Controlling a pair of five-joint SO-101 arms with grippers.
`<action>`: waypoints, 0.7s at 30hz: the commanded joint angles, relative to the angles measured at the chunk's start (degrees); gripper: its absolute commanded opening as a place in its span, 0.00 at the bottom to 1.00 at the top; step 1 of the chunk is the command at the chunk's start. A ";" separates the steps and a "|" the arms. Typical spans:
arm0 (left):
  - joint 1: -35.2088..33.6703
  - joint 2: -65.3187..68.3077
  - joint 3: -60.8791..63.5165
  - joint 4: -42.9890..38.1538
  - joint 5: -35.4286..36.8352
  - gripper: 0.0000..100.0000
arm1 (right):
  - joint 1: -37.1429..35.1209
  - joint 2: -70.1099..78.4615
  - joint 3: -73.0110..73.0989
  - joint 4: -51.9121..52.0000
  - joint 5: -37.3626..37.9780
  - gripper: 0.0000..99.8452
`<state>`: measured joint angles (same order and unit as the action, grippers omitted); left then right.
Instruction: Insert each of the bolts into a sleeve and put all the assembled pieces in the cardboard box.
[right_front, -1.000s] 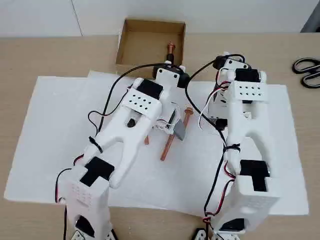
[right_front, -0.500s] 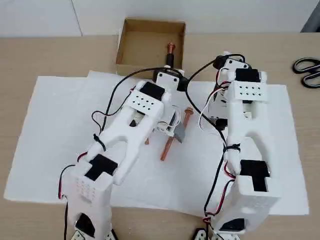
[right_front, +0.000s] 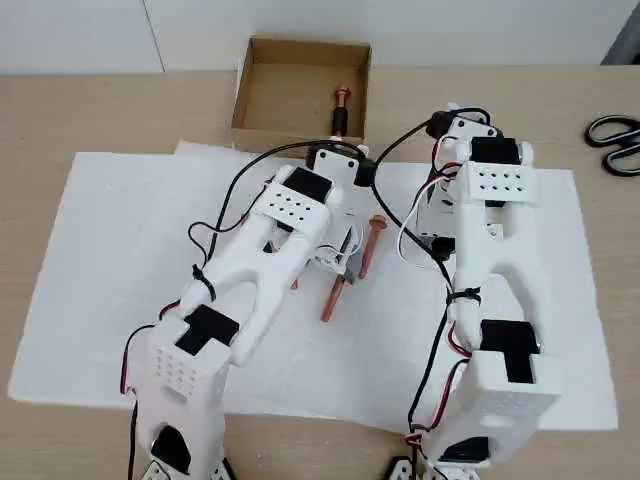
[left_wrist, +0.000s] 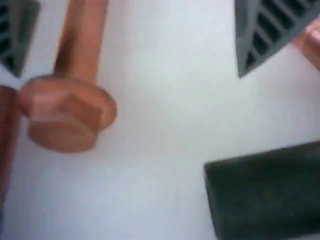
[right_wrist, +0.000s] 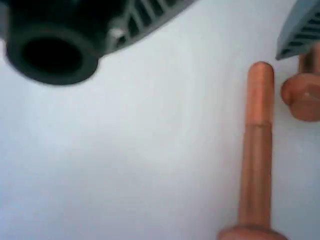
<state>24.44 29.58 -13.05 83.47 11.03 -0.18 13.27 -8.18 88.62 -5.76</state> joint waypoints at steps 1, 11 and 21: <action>0.35 -0.44 -0.04 -0.97 0.18 0.24 | 0.57 -3.91 -0.53 -0.48 0.00 0.00; 0.44 4.40 -0.31 -2.46 0.18 0.24 | 0.57 -3.91 -0.53 -0.40 0.00 0.00; 0.79 4.75 -1.80 -2.73 0.18 0.24 | 0.31 -3.91 -0.53 -0.40 0.00 0.00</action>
<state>24.70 34.07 -13.49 81.80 10.86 -0.18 13.27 -8.18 88.62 -5.76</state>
